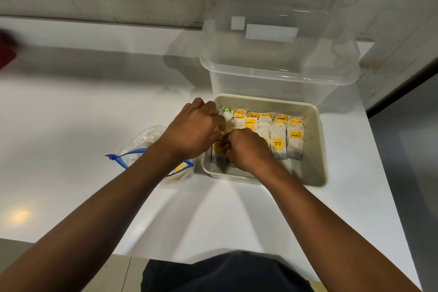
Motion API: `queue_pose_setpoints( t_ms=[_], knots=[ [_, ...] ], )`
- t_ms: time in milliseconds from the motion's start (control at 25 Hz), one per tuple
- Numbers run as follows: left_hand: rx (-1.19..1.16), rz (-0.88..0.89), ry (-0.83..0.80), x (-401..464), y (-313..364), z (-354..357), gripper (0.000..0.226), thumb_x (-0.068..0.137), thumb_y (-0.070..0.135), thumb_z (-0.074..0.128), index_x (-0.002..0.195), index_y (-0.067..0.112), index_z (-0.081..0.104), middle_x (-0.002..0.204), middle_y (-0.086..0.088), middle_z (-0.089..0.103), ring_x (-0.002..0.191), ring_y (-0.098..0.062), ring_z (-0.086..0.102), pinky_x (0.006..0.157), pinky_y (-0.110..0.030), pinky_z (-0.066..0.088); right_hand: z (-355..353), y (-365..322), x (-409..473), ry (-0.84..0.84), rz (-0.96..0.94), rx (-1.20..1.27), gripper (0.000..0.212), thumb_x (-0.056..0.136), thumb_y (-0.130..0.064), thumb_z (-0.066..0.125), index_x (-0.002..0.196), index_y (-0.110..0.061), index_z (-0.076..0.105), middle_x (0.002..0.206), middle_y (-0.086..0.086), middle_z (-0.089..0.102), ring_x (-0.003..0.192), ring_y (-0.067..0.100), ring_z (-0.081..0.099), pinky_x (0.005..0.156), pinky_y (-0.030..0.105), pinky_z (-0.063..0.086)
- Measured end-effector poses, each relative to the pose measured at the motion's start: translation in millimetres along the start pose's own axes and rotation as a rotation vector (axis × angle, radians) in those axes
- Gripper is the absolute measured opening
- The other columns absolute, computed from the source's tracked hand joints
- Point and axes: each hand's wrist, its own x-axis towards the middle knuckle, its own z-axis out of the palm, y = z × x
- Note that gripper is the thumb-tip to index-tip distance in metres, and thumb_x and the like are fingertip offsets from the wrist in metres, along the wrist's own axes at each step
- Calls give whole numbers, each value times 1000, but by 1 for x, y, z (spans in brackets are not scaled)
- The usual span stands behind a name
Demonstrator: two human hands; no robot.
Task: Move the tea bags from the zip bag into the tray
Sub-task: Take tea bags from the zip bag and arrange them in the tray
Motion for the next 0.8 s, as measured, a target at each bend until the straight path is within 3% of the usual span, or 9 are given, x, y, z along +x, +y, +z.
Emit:
queue_pose_setpoints(
  t_ms=[200,400,600,800],
  knots=[
    [-103,-95,115,-21,-6,-11,18,89,31,63,104,27,72,102,1,62,91,-24,52,80,-39,47,-20,2,-13,93,-30,137,21,90,-29,58,104,-30,74,97,0,72,93,27,65,67,30,47],
    [-176,-297,225,-73,-10,-35,8,89,30,62,93,29,69,86,9,59,78,-17,58,69,-33,49,-43,-44,-38,298,-137,338,16,91,-31,60,99,-31,74,83,-9,72,84,16,65,71,31,53],
    [-181,-433,201,-130,-26,-46,7,89,26,62,83,30,62,77,12,61,70,-10,61,62,-34,50,-24,-110,-49,240,-259,443,17,90,-22,58,96,-25,74,85,-4,74,83,19,66,76,33,53],
    [-69,-472,13,-161,-48,-25,13,88,7,56,82,16,64,68,1,63,63,-28,58,55,-33,45,16,-157,-47,35,-314,204,26,87,-1,49,97,-14,70,95,7,69,90,26,63,69,29,43]
  ],
)
